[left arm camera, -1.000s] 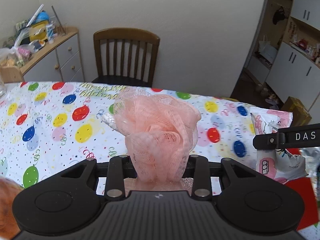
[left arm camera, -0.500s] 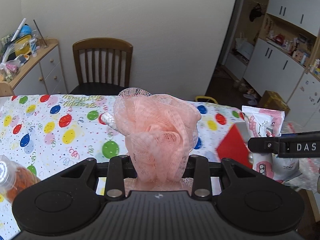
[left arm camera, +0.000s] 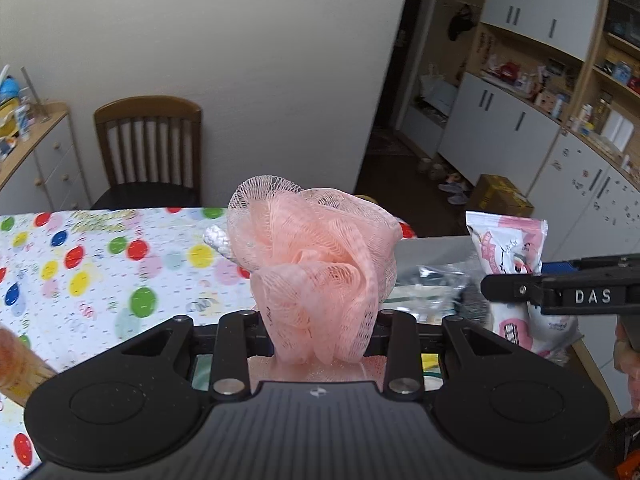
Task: Organize soft objects
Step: 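Lift the sponge with the left tool while the right tool lifts the packet toward the box, then lower the sponge with the left tool while the right tool lowers the packet, opening both in the box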
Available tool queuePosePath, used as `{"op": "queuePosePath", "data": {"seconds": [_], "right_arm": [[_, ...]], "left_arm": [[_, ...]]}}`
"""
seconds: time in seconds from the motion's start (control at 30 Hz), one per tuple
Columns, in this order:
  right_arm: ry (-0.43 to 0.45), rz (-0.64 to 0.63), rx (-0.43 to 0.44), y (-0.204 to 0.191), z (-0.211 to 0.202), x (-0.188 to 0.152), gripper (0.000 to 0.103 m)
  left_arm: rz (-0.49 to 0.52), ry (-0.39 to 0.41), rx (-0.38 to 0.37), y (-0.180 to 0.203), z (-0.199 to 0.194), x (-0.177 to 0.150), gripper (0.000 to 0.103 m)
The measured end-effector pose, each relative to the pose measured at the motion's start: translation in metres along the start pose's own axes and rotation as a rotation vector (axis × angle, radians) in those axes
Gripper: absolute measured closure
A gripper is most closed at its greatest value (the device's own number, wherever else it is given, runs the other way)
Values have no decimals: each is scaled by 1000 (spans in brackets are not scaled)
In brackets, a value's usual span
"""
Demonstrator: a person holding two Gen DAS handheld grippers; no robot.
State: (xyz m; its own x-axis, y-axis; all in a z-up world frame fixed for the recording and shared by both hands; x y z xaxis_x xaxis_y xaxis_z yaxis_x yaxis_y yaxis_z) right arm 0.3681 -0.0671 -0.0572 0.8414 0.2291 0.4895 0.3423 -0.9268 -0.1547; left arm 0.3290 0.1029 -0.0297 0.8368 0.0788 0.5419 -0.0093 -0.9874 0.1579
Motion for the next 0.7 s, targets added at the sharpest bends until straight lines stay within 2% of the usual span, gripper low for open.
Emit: {"op": "queuePosePath", "data": {"seconds": [0.2, 0.37, 0.7], "right_arm": [[3, 35, -33, 49, -10, -8, 42], [-11, 57, -45, 86, -9, -17, 42], [-83, 55, -39, 128, 15, -22, 41]], "left_arm": [[36, -9, -24, 45, 10, 2, 70], [51, -46, -60, 80, 29, 5, 69], [43, -135, -130, 131, 84, 18, 69]]}}
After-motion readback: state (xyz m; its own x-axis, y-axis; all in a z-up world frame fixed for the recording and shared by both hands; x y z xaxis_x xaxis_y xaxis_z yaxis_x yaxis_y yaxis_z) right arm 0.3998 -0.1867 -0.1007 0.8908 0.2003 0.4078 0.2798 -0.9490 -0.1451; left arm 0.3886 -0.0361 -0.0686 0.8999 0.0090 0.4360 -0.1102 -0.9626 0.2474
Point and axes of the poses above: each gripper's, at about its wrist camera, not at the fingertips, and z roughly the way its jaws point, y to its right, x to its top, the point moved 3 cm from there along z, roughly the way its jaws point, and after that the axes turned 15 degrees about -y, right-handed, at the moved point
